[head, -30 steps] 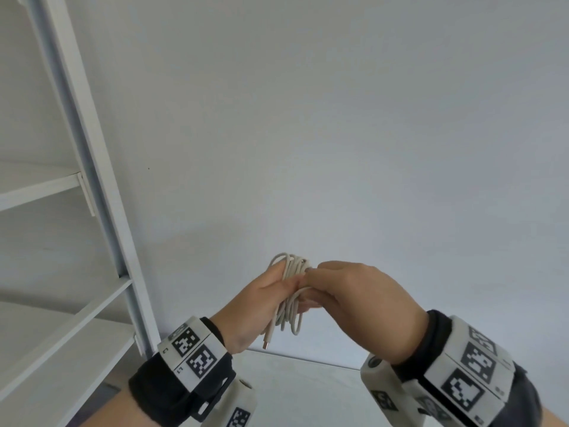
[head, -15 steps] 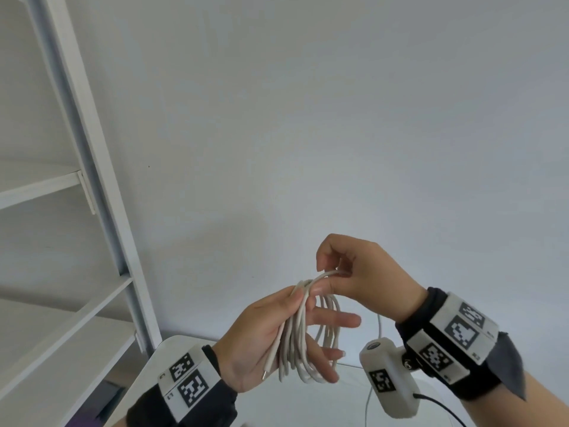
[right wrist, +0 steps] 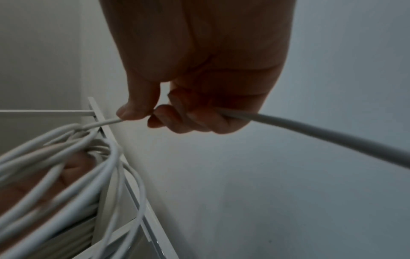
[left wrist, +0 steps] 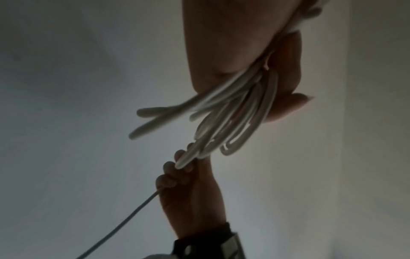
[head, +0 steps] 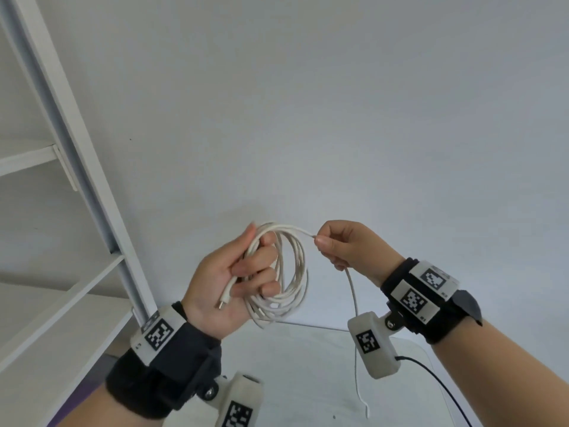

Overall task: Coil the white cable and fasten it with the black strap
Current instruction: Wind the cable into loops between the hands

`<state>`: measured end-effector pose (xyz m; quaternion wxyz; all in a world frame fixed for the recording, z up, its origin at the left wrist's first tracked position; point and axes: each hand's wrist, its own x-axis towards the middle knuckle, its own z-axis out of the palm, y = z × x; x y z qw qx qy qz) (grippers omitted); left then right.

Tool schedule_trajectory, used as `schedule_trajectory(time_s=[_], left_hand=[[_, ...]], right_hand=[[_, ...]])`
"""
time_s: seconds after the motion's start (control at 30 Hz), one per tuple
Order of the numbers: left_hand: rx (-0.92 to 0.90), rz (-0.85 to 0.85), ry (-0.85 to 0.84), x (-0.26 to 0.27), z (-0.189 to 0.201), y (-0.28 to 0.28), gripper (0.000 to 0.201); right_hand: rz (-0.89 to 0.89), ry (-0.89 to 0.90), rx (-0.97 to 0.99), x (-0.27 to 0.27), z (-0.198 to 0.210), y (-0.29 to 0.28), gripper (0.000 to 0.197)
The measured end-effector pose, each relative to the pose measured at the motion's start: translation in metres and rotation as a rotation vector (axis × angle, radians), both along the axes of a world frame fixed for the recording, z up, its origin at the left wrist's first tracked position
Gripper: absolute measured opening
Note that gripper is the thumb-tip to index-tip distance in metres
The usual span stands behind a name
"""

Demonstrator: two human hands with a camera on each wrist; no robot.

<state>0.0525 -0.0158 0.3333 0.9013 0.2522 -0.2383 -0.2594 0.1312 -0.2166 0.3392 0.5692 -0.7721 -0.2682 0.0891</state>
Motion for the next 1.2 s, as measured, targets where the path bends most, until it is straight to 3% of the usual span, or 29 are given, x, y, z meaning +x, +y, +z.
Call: schedule_trajectory(time_s=[0.23,0.5,0.77,0.97,1.07,1.2], left_hand=[[-0.165,0.019,0.086,0.009,-0.005,0.012,0.046],[-0.242,0.123,0.139,0.018,0.002,0.038,0.032],[0.032,0.644,0.142,0.021,0.005,0.019,0.037],[0.386,0.751,-0.046,0.023,0.001,0.008,0.014],[0.565,0.818,-0.072,0.022,-0.004,0.001,0.023],[0.781,0.76,-0.082,0.017,-0.012,-0.008,0.027]], right_hand=[[-0.051,0.108,-0.083,0.0,-0.029,-0.005,0.026],[-0.124,0.115,-0.251,-0.002,-0.064,-0.023,0.031],[-0.09,-0.262,-0.671,-0.033,-0.056,-0.008,0.027],[0.033,-0.397,-0.81,-0.062,-0.045,0.009,0.029],[0.1,-0.443,-0.846,-0.076,-0.036,0.014,0.03],[0.182,-0.504,-0.836,-0.09,-0.023,0.018,0.028]])
